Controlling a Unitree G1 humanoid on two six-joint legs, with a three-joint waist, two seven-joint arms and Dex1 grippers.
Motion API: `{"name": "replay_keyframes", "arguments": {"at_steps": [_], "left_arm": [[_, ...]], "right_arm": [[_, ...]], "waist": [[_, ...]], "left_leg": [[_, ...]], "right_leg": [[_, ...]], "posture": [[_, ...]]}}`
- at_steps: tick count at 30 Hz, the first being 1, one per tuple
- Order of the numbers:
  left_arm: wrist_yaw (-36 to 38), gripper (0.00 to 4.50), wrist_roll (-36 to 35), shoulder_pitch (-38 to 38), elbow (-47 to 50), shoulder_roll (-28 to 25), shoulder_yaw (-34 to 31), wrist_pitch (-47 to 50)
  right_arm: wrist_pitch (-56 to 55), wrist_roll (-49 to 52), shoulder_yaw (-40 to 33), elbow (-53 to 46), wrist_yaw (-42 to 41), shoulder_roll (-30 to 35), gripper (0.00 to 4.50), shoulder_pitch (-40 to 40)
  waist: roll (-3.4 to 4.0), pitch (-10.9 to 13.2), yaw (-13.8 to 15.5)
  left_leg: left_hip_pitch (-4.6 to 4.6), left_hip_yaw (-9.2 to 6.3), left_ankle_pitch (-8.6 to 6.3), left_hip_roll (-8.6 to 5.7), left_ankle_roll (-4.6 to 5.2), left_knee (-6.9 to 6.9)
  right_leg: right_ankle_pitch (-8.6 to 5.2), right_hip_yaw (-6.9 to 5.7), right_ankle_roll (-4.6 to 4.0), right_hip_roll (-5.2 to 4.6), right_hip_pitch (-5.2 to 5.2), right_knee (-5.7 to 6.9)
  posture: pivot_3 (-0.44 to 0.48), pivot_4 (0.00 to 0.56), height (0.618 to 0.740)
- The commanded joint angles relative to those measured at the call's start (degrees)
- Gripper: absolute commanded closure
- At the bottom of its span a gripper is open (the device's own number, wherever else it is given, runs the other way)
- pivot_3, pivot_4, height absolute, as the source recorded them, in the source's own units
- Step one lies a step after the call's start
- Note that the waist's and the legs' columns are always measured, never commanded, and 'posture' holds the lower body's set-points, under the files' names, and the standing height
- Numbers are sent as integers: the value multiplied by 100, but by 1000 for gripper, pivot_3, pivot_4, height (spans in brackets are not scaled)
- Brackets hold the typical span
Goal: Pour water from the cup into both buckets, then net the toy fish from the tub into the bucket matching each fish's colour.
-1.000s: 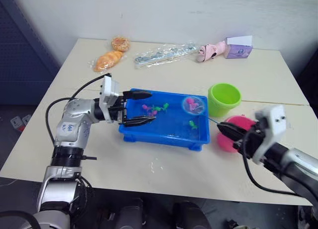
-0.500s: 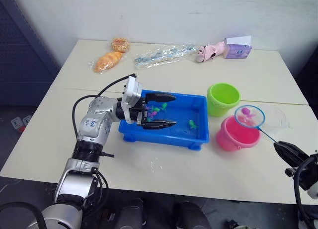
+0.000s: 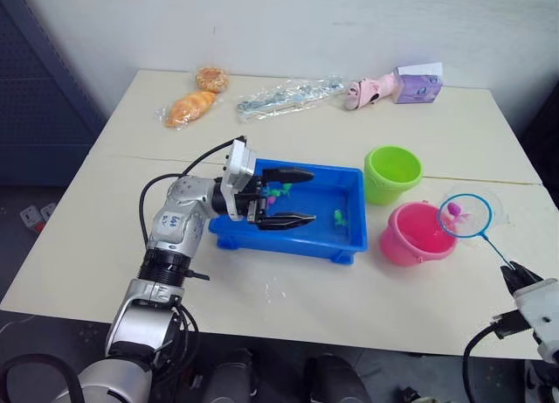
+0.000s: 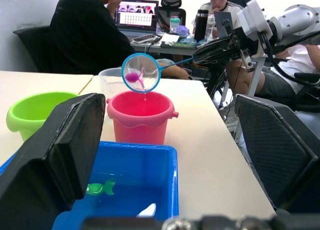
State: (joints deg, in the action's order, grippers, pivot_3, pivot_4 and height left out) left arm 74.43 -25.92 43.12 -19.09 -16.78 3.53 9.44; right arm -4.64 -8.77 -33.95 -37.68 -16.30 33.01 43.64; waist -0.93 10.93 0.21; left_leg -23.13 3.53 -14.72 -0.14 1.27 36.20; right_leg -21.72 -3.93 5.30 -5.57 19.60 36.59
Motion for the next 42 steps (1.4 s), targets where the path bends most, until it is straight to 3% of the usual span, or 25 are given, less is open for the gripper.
{"name": "replay_keyframes", "arguments": {"at_steps": [1, 10, 12, 16, 21, 25, 30, 36, 42], "left_arm": [[6, 56, 29, 48, 8, 38, -20, -170], [-158, 56, -22, 60, -98, 162, -202, -357], [-167, 56, -18, 59, -117, 139, -220, -391], [-127, 56, -9, -49, -117, -70, -313, -424], [-2, 56, -59, -302, -183, -523, -584, -490], [-237, 56, -27, -722, -170, -990, -1018, -709], [-630, 56, -47, -1264, 4, -1493, -1547, -660], [-1137, 56, -47, -1794, 10, -1843, -2005, -674], [-1126, 56, -118, -2127, 64, -2021, -2111, -609]], "right_arm": [[-1376, -1562, -60, 510, 702, 89, 4500, 70], [-2336, -3406, -169, 1120, 1852, 86, 4500, -189], [-2398, -3173, -231, 1313, 1875, 41, 4500, -219], [-2294, -1085, -22, 1058, 1180, 15, 4500, -463], [-811, 1946, 815, -89, -132, 266, 4500, -908], [1184, 3161, 1717, -671, -532, 860, 4500, -2116], [3476, 3792, 2887, -538, -325, 945, 4500, -3890], [4336, 3130, 3921, 371, -233, 565, 4500, -5610], [4821, 2692, 4698, 858, -552, 389, 4500, -6499]], "waist": [[0, 0, 1], [1, -1, -10], [0, 0, -2], [1, 0, -27], [1, 0, -60], [-6, 0, -144], [-16, -4, -69], [-17, -4, -64], [-17, -4, -33]], "left_leg": [[1, 2, 0, -1, 0, 0], [5, 2, 9, 2, -16, -1], [7, 2, 12, 3, -19, 0], [9, 2, 13, 3, -17, 0], [37, 8, 15, 15, -18, 0], [46, 11, 14, 26, -13, 5], [37, -7, 12, 24, -8, 7], [15, -9, 11, 19, -5, 12], [-2, -10, 2, 3, 13, 18]], "right_leg": [[0, 3, 1, -1, 0, 0], [-2, 10, 0, 5, 0, 5], [-2, 9, -1, 7, 0, 9], [-2, 10, -1, 6, -1, 15], [-3, 16, -4, 10, -16, 35], [-2, 23, -7, 11, -23, 40], [0, 15, -11, 6, -17, 41], [1, 5, -14, -4, 3, 41], [2, -4, -14, -24, 13, 44]], "posture": [[0, 150, 740], [0, 150, 740], [0, 150, 740], [0, 150, 740], [0, 150, 740], [0, 150, 740], [0, 150, 740], [0, 150, 740], [0, 150, 740]]}}
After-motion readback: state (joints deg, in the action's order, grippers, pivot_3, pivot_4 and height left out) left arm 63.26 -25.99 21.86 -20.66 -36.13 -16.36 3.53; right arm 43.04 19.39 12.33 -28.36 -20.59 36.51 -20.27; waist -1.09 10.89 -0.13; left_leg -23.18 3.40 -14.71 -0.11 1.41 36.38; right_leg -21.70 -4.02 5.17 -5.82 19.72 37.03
